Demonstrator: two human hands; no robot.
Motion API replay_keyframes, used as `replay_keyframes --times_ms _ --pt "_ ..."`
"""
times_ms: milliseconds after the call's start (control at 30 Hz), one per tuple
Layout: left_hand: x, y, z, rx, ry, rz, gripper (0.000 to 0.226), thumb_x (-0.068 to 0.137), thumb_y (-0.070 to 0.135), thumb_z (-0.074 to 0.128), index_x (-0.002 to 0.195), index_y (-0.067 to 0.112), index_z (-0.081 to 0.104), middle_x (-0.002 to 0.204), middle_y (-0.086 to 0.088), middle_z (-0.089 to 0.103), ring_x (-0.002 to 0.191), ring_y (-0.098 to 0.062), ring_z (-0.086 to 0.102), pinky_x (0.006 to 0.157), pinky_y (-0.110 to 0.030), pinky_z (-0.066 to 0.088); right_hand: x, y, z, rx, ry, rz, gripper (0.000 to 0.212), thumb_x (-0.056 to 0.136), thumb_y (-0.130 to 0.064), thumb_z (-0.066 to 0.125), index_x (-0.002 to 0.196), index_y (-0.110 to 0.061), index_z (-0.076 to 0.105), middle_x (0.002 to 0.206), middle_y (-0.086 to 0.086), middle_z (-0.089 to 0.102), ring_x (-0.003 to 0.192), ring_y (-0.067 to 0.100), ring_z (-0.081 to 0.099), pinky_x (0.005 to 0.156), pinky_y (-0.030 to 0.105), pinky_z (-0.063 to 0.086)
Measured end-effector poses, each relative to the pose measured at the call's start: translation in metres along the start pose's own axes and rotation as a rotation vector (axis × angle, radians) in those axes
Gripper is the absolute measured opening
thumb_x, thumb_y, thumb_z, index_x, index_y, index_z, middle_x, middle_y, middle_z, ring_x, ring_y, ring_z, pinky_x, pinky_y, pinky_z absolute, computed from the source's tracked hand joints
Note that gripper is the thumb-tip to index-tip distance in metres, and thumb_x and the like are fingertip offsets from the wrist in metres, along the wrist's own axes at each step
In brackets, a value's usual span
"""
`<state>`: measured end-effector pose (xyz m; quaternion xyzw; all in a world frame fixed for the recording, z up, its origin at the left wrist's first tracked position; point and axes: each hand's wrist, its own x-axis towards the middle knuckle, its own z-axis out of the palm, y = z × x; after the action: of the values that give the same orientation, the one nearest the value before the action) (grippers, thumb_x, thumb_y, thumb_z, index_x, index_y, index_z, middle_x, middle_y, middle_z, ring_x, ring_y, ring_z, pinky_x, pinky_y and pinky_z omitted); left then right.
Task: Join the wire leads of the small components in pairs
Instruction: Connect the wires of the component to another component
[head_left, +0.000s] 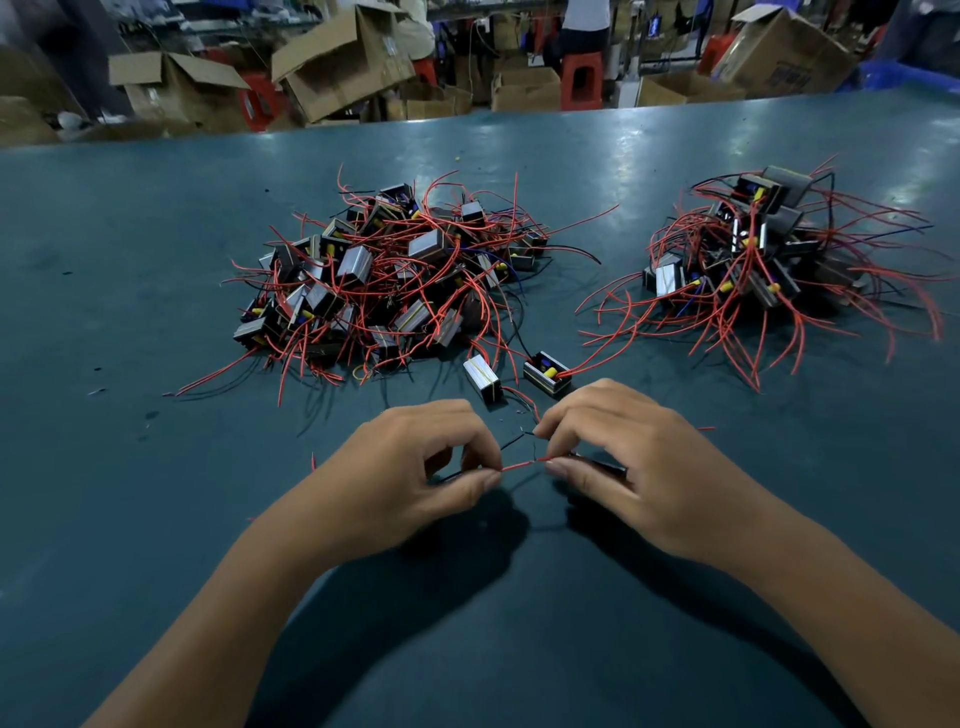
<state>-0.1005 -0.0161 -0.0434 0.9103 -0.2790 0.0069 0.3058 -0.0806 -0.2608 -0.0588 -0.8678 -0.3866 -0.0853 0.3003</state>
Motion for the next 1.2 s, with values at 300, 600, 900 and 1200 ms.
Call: replay_keyframes --times_ms 300,600,900,1200 --pt "-0.015 -0.017 -0.018 0.400 -0.261 -0.247 0.045 0.070 0.074 0.059 0.090 0.036 0.046 0.082 0.015 0.057 0.077 -0.002 0.052 0.072 -0.029 0.046 -0.002 0.005 -0.014 -0.333 -0.278 0.220 0.031 0.084 -0.056 0.060 0.100 -0.037 0.042 0.094 -0.021 0.049 0.090 0.007 0.046 0.077 0.024 0.031" --pt "-0.001 -0.004 -0.006 -0.416 0.031 -0.301 0.019 0.084 0.044 0.073 0.090 0.027 0.066 0.076 0.004 0.068 0.065 -0.009 0.057 0.060 -0.024 0.045 0.000 -0.012 -0.006 0.406 0.163 0.440 0.026 0.078 -0.039 0.077 0.096 -0.028 0.062 0.080 -0.007 0.070 0.071 0.009 0.066 0.065 0.018 0.049" --pt "0.011 0.011 0.026 -0.808 0.261 -0.341 0.022 0.081 0.039 0.073 0.087 0.018 0.068 0.070 -0.001 0.062 0.059 -0.020 0.052 0.060 -0.032 0.046 0.005 -0.022 0.006 0.930 0.259 0.516 0.014 0.091 -0.002 0.064 0.103 -0.009 0.067 0.093 0.007 0.075 0.081 0.012 0.070 0.070 0.021 0.056" --pt "0.014 0.013 0.036 -0.853 0.353 -0.285 0.054 0.067 0.039 0.085 0.086 -0.001 0.054 0.068 -0.027 0.059 0.048 -0.016 0.058 0.049 -0.024 0.049 -0.001 -0.034 0.008 0.453 0.123 0.437 0.047 0.073 -0.049 0.074 0.114 -0.030 0.062 0.098 -0.016 0.073 0.091 0.002 0.068 0.081 0.022 0.053"
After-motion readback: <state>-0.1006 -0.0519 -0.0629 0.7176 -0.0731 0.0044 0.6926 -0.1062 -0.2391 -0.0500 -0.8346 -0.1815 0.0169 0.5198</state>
